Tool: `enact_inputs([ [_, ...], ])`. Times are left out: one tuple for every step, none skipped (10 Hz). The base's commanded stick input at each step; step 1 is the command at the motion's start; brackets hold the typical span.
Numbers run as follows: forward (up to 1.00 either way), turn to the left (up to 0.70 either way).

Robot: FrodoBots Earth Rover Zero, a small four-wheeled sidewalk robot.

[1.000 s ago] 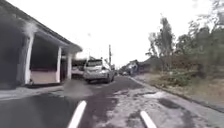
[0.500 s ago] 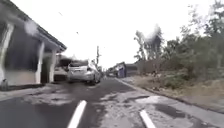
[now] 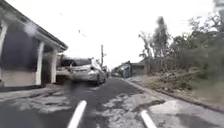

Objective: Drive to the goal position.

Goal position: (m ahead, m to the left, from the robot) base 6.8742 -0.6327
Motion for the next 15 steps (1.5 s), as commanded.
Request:
enact_inputs([
  [1.00,0.03],
  [1.00,-0.04],
  [1.00,-0.35],
  [1.00,-0.40],
  [1.00,-0.40],
  [1.00,-0.40],
  [1.00,-0.38],
  [1.00,-0.13],
  [1.00,0.03],
  [1.00,0.07],
  [1.00,0.13],
  [1.00,0.20],
  [1.00,0.22],
  [1.00,0.19],
  [1.00,0.19],
])
